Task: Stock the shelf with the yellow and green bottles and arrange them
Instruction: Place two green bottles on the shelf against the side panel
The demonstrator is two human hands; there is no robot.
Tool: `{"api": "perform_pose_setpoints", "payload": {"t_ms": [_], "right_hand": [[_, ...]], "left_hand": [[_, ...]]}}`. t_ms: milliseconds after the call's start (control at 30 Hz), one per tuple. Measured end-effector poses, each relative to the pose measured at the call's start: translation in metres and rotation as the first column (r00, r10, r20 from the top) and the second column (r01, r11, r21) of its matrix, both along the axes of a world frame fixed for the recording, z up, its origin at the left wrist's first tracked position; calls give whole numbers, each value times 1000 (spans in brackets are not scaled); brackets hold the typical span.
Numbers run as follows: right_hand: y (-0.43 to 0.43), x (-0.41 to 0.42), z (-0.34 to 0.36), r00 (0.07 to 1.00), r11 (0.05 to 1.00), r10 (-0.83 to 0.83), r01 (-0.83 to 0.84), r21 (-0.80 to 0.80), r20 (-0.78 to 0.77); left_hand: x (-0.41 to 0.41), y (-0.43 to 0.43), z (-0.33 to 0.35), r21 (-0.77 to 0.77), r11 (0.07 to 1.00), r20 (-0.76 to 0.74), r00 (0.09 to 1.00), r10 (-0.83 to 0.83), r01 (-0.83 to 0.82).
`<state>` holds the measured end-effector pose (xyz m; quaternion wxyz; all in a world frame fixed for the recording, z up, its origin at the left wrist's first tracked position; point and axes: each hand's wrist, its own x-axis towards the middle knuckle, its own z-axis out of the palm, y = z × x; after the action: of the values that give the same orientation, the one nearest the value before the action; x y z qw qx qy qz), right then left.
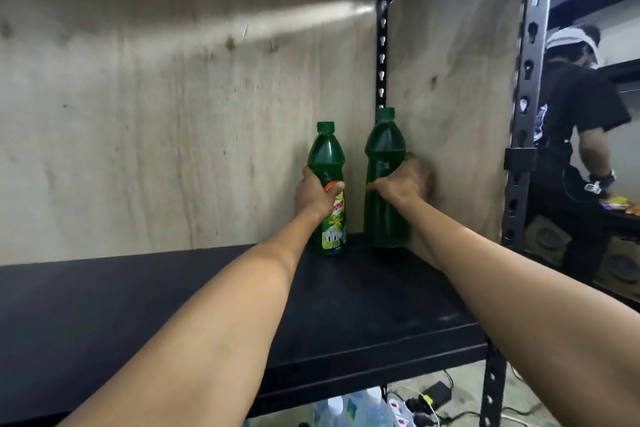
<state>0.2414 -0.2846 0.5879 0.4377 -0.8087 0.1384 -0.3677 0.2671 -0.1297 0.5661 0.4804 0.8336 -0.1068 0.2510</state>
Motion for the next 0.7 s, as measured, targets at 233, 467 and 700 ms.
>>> {"api": "perform_pose_setpoints", "payload": {"t_ms": [233, 467, 700], "right_hand": [[2, 12, -8, 997, 999, -37, 37, -3, -75], [4, 12, -21, 995, 998, -56, 57, 10, -86], [2, -5, -26, 995, 1000, 19, -21, -19, -100]], "left_hand": [[16, -10, -4, -10, 1000, 8, 1000, -12, 12], [22, -5, -12, -26, 999, 22, 999, -40, 41], [15, -2, -25, 60, 998, -237, 972, 2, 13]]}}
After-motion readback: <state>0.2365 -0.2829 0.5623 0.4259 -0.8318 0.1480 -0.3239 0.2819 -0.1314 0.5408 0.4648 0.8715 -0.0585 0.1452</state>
